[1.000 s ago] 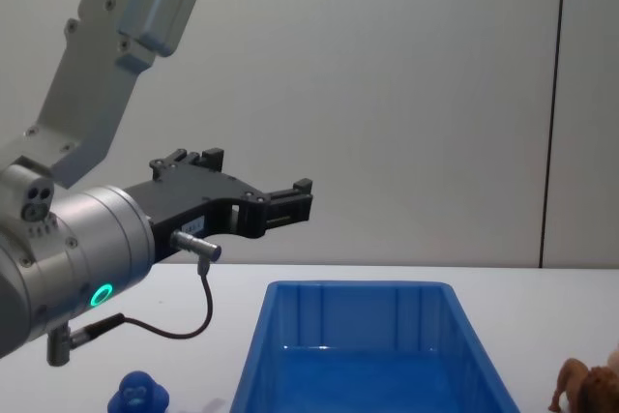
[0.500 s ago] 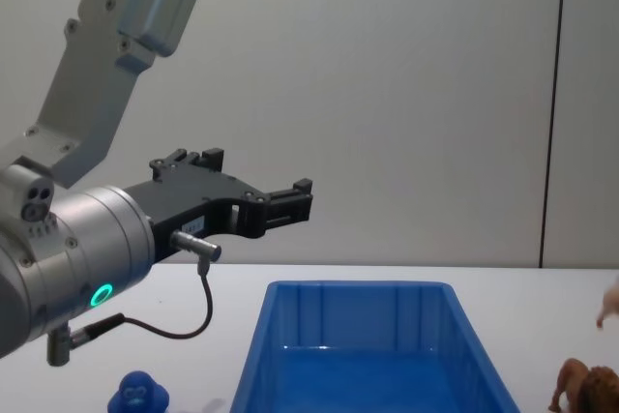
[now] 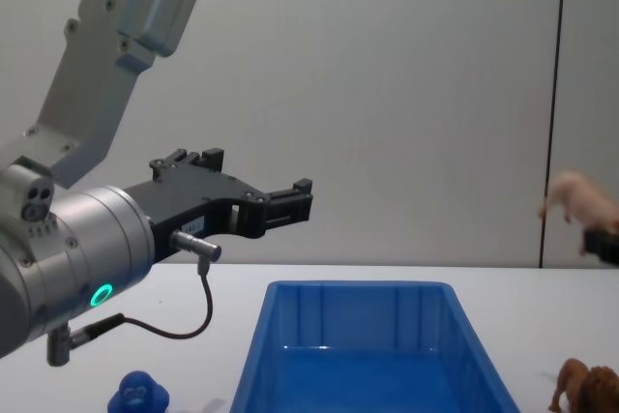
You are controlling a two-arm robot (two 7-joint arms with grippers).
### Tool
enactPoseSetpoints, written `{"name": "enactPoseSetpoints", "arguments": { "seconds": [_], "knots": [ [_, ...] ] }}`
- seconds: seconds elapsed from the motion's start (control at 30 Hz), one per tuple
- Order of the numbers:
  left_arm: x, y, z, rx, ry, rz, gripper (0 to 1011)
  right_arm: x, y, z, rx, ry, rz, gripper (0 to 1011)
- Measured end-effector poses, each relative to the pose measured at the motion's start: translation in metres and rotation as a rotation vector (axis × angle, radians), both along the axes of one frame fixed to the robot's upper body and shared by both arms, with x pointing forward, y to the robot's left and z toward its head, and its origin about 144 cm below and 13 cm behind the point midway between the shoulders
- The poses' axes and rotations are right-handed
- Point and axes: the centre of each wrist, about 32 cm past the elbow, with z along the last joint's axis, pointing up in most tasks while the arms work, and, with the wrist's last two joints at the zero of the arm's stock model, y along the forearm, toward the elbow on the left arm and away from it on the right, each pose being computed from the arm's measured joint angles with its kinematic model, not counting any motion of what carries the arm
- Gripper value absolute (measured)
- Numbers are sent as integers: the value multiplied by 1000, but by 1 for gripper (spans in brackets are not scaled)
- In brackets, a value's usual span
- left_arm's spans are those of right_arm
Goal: Pick up the two dolls from the table and place them into the box.
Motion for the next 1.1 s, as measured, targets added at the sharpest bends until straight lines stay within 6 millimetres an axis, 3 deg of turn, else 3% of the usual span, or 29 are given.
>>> {"name": "enactPoseSetpoints", "arguments": {
  "seconds": [0.4,0.77,0.97,1.1],
  "knots": [
    [0,0,0,0,0,0,1002,8,33,25,-10,-43,163,342],
    [0,0,0,0,0,0,1002,8,63,28,-62,8,266,343],
    [0,0,0,0,0,0,1001,8,73,26,-87,34,291,497],
    [0,0,0,0,0,0,1002,8,77,23,-99,45,300,655]
  ]
}}
